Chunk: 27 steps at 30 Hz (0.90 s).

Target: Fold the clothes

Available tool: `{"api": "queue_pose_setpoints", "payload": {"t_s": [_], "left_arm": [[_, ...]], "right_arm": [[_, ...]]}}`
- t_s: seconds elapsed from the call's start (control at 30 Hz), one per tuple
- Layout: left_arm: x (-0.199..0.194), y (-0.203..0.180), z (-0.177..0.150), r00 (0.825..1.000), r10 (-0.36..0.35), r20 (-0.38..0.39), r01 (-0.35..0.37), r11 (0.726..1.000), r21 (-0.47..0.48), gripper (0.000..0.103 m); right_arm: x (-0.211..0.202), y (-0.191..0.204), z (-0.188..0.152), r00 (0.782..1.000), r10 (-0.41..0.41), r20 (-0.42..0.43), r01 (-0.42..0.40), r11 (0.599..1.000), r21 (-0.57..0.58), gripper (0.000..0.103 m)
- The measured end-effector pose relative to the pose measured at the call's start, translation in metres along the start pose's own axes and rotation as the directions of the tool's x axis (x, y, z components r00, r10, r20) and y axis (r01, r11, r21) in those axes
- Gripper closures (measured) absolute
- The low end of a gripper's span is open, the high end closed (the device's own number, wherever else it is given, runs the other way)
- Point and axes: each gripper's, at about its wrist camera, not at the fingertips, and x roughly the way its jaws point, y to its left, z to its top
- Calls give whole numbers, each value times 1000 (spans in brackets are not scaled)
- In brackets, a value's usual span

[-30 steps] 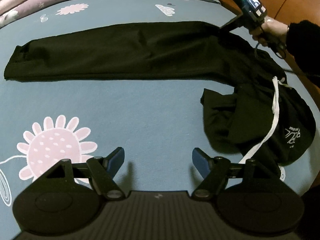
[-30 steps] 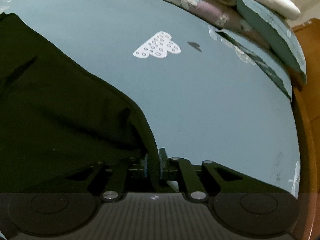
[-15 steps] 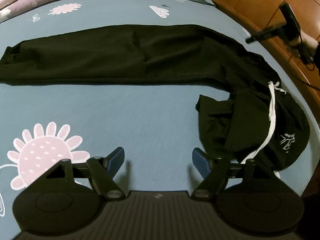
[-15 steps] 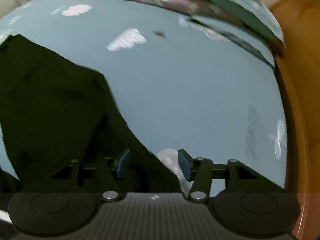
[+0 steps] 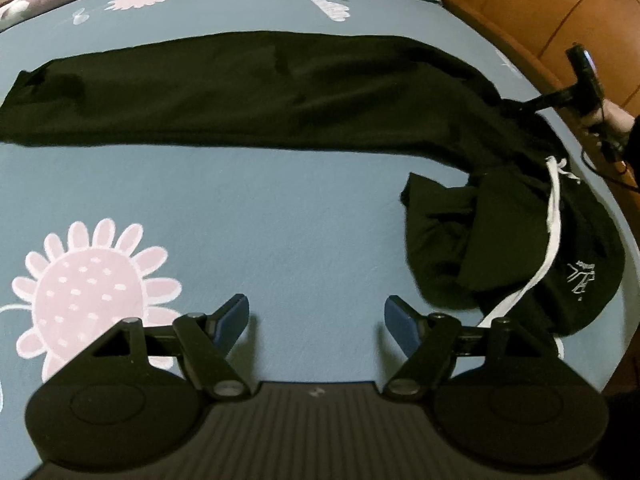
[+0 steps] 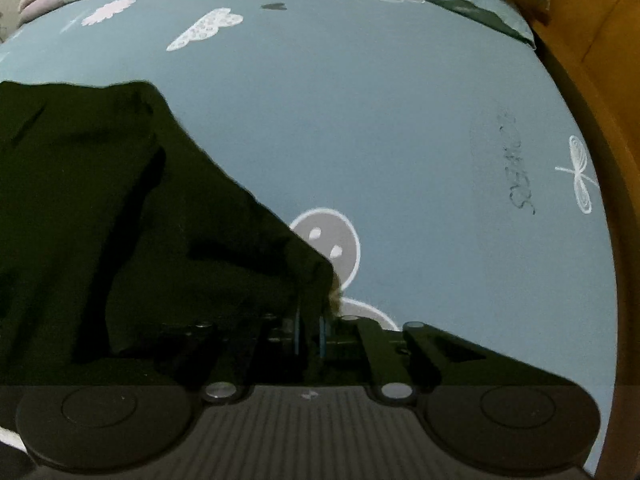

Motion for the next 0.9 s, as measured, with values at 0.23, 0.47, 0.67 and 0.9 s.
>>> {"api": "queue_pose_setpoints", "payload": {"t_s": [0.23,0.47,0.67,0.9], "left_arm": [[-3,-3,4,1000,5,16,-5,1000,1,28],[-3,-9,9,1000,20,17,-20,1000,9,28],[-13,-7,16,999,18,39,-18,1000,12,28],[-19,29,39,996,22,81,-24,999,29,28]], "right_arm": [[-11,-19,7,989,-136,58,132,989,64,95],[3,-23,2,976,-215,30,209,969,134,90],[-29,-19,-7,978,-199,61,188,970,157,78],[-102,50,-22,985,-32,169,16,996,90,64]]}}
